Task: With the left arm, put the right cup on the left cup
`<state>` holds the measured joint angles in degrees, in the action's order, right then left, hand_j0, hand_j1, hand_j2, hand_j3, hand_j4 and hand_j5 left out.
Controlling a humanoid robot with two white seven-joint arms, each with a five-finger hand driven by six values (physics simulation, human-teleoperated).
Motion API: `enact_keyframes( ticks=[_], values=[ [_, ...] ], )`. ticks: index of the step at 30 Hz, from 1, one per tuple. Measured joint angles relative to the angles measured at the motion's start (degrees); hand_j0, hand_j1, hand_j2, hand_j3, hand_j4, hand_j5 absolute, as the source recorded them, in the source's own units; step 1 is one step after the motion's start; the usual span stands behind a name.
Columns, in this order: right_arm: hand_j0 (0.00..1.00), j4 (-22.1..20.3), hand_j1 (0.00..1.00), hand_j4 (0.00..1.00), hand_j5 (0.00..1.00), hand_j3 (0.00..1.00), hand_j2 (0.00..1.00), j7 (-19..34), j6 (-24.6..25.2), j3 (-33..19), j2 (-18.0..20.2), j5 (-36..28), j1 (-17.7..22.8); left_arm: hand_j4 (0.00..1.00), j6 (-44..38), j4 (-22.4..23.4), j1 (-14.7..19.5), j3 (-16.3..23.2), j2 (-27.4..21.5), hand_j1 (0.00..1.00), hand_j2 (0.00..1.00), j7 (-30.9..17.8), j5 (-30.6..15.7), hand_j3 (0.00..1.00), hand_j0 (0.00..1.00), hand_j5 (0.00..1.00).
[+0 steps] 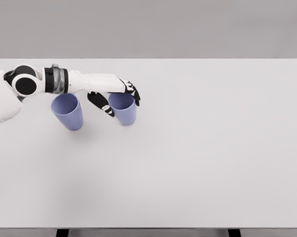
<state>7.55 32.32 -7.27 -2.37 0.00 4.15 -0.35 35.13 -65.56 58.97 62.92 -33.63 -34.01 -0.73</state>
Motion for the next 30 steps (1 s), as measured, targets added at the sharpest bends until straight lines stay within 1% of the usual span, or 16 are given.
enact_keyframes(
  ticks=[4,5,10,15,18,24,30],
  values=[
    [1.00,0.00,1.00,1.00,1.00,1.00,1.00,0.00,0.00,0.00,0.00,0.00,0.00,0.52,0.00,-2.76,0.97,0.05,-1.98,0.52,0.52,-0.60,-3.03,0.52,0.52,0.52],
    [1.00,0.00,1.00,1.00,1.00,1.00,1.00,0.00,0.00,0.00,0.00,0.00,0.00,0.52,0.00,-3.59,1.84,0.06,-2.85,0.52,0.52,-0.72,-3.86,0.52,0.52,0.52],
    [1.00,0.00,1.00,1.00,1.00,1.00,1.00,0.00,0.00,0.00,0.00,0.00,0.00,0.52,0.03,-7.91,4.57,0.15,-8.55,0.52,0.52,-0.97,-8.15,0.52,0.52,0.52],
    [1.00,0.00,1.00,1.00,1.00,1.00,1.00,0.00,0.00,0.02,0.00,0.00,0.00,0.52,0.04,-10.47,7.64,0.61,-13.24,0.52,0.52,-1.01,-11.50,0.52,0.52,0.52],
    [1.00,0.00,1.00,1.00,1.00,1.00,1.00,0.00,0.00,0.01,0.00,0.00,0.00,0.52,0.06,-11.39,8.00,0.84,-15.59,0.52,0.52,-1.03,-12.43,0.52,0.52,0.52],
    [1.00,0.00,1.00,1.00,1.00,1.00,1.00,0.00,0.00,0.00,0.00,0.00,0.00,0.53,0.05,-12.24,10.72,1.18,-18.70,0.53,0.53,-1.01,-13.09,0.53,0.53,0.53],
    [1.00,0.00,1.00,1.00,1.00,1.00,1.00,0.00,0.00,0.00,0.00,0.00,0.00,0.53,0.04,-12.20,11.42,1.57,-22.24,0.53,0.53,-1.02,-13.25,0.53,0.53,0.53]
  ],
)
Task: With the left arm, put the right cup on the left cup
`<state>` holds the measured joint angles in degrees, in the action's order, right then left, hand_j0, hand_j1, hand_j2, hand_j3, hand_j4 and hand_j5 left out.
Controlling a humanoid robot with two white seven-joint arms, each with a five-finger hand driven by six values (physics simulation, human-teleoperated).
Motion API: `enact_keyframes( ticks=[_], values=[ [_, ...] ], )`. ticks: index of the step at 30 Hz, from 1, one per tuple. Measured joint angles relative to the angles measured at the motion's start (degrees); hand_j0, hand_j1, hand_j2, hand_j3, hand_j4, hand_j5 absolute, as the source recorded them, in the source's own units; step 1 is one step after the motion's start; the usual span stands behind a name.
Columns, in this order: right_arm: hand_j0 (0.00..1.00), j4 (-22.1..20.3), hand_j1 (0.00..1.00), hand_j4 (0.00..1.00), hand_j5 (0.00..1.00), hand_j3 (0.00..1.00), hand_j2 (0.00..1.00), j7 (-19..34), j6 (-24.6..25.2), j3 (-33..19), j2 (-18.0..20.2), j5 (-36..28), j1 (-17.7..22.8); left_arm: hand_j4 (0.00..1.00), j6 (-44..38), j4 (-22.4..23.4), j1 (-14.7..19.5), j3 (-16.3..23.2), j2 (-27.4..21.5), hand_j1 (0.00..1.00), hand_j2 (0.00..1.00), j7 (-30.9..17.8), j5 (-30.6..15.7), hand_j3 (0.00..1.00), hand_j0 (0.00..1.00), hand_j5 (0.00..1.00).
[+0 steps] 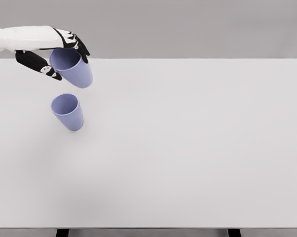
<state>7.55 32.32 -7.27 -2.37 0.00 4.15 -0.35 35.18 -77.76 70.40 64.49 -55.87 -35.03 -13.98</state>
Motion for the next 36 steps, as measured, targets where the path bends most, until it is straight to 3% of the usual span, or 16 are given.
enact_keyframes(
  ticks=[4,14,36],
  values=[
    [1.00,0.00,1.00,1.00,1.00,1.00,1.00,0.00,0.00,0.00,0.00,0.00,0.00,0.53,-0.01,0.06,1.76,2.51,-1.68,0.53,0.53,-0.03,-0.12,0.53,0.53,0.53],
    [1.00,0.00,1.00,1.00,1.00,1.00,1.00,0.00,0.00,0.00,0.00,0.00,0.00,0.54,0.00,-0.17,2.37,6.40,-4.51,0.54,0.54,-0.02,-0.41,0.54,0.54,0.54],
    [1.00,0.00,1.00,1.00,1.00,1.00,1.00,0.00,0.00,0.00,0.00,0.00,0.00,0.55,-0.01,0.99,2.20,9.52,-5.37,0.55,0.55,-0.02,-2.06,0.55,0.55,0.55]
  ],
)
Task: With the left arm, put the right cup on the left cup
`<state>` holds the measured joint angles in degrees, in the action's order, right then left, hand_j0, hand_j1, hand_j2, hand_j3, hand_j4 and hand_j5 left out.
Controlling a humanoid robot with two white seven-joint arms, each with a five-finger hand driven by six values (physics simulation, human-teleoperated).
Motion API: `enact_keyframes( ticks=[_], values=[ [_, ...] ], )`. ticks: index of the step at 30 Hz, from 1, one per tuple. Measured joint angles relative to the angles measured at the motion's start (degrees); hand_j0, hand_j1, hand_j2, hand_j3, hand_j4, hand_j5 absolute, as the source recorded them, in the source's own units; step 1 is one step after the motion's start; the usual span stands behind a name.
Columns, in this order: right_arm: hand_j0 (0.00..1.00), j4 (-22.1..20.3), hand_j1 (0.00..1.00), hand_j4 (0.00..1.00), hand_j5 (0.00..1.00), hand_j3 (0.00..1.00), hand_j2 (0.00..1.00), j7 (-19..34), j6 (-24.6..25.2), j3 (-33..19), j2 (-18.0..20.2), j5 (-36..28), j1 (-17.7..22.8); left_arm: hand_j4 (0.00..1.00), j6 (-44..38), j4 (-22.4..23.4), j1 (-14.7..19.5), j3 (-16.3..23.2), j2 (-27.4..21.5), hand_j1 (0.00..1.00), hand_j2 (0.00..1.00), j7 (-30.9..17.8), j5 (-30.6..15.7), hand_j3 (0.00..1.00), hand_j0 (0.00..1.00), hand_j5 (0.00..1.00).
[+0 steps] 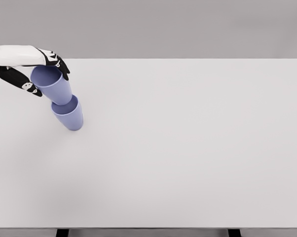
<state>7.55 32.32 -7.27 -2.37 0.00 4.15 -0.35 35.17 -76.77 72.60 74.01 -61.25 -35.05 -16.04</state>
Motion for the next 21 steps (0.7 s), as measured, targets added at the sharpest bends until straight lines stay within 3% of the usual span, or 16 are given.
enact_keyframes(
  ticks=[21],
  values=[
    [1.00,0.00,1.00,1.00,1.00,1.00,1.00,0.00,0.00,0.00,0.00,0.00,0.00,0.55,-0.01,-0.43,-0.09,0.70,-0.19,0.55,0.55,0.00,-0.92,0.55,0.55,0.55]
  ],
)
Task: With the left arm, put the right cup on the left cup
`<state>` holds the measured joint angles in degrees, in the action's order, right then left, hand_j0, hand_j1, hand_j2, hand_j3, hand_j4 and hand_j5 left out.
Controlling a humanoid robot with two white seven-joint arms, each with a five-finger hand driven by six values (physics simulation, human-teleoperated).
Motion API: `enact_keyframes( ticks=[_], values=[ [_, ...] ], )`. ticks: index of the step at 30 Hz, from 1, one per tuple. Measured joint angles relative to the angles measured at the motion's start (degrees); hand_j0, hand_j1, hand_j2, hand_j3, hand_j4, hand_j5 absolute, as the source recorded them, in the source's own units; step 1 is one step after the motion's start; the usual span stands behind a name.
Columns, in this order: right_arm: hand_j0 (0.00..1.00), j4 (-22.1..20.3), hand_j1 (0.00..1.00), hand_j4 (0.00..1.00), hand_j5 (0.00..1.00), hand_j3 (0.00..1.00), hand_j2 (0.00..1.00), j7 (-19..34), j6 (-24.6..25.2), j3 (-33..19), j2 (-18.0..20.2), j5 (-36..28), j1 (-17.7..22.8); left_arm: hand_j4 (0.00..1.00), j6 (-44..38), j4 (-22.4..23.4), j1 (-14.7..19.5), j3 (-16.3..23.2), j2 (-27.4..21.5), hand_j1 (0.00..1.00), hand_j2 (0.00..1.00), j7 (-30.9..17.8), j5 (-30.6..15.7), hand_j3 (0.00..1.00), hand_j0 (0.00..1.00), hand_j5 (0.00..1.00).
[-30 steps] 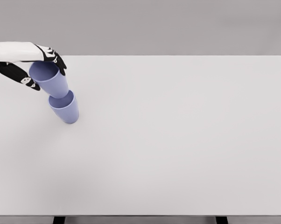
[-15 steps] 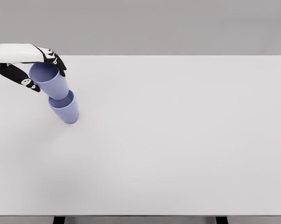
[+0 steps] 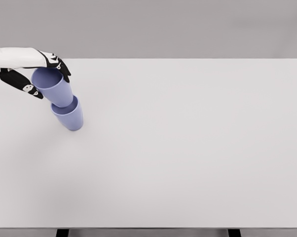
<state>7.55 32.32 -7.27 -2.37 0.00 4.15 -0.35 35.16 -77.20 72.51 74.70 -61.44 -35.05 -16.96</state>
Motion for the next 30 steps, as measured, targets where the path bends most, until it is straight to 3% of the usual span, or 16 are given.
enact_keyframes(
  ticks=[30],
  values=[
    [1.00,0.00,1.00,1.00,1.00,1.00,1.00,0.00,0.00,0.00,0.00,0.00,0.00,0.55,0.01,0.20,0.00,0.91,0.09,0.55,0.55,0.01,-0.48,0.55,0.55,0.55]
  ],
)
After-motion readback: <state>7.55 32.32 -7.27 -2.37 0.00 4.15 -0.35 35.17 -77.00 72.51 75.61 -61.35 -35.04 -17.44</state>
